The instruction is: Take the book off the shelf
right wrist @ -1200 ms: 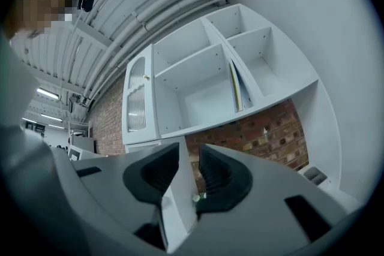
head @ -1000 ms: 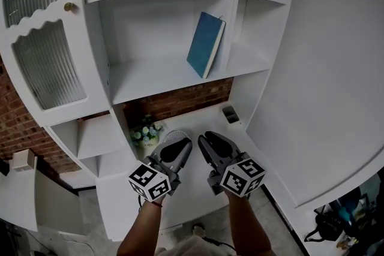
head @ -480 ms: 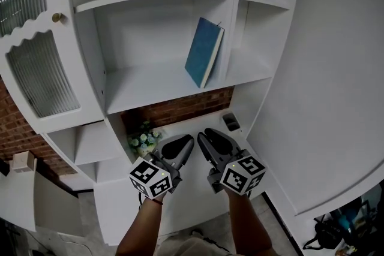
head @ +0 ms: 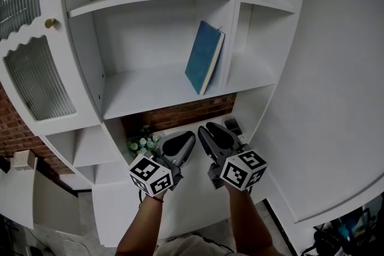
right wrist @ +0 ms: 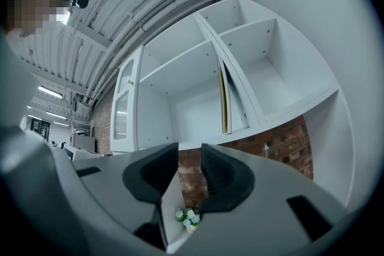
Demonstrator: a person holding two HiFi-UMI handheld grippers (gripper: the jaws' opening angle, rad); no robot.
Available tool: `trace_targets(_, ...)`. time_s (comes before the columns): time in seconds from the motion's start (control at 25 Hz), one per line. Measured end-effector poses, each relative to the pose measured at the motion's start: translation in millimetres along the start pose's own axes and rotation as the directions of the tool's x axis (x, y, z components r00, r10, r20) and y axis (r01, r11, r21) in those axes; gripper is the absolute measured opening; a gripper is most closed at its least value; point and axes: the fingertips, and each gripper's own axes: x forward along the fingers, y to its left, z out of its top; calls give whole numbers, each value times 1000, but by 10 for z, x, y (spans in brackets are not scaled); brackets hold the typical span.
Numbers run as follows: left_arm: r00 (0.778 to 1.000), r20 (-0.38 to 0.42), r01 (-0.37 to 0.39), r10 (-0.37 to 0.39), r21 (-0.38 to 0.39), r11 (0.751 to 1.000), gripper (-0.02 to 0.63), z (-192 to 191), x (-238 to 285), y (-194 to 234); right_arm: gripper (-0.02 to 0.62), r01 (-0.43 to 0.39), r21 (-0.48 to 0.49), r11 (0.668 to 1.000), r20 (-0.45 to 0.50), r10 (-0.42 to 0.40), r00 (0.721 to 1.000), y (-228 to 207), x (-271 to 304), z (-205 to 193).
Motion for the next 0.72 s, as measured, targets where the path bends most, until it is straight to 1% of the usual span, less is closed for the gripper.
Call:
trace_targets(0.28,1000,13,-20,20,13,1000,11,117,146,159,126,5,-13,1000,4,-5,1000,-196,214,214)
trace_targets(0.48,999,10,-33,33,15,999,12,108,230,247,141,15,-28,999,3,-15,1000,-339,391,334)
trace_targets(0.72,999,6,-43,43,20,999,12,107,317,335,161,27,-18,999,2,-27,1000,-485,535,386)
